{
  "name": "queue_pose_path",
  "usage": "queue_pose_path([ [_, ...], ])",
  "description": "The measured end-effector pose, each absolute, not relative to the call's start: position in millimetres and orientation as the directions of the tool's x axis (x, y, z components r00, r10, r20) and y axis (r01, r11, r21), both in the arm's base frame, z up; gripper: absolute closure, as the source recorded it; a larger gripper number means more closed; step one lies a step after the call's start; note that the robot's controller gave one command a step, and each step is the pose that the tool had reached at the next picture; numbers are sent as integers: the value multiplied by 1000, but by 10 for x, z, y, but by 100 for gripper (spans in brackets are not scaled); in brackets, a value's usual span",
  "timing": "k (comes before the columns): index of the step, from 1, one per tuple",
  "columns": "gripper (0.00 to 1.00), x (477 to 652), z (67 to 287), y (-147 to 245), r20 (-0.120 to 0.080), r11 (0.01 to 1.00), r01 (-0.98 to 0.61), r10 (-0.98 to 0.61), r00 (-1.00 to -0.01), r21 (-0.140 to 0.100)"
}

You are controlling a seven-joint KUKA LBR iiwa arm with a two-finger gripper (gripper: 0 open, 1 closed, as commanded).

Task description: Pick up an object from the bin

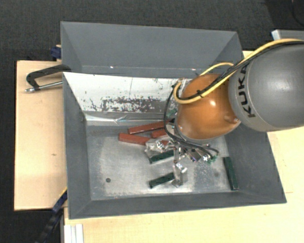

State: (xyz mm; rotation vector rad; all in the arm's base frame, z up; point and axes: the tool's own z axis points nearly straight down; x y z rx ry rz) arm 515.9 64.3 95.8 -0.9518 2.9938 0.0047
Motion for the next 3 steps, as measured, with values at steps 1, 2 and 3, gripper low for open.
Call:
queue_pose_path([
  [1, 100, 4929, 705, 733, -1, 700, -714, -714, -700, 2],
  [2, 100, 4929, 705, 732, -1, 700, -714, -714, -700, 2],
  [3, 100, 5074, 2206, 640, -6, 703, -711, -711, -703, -2],
])
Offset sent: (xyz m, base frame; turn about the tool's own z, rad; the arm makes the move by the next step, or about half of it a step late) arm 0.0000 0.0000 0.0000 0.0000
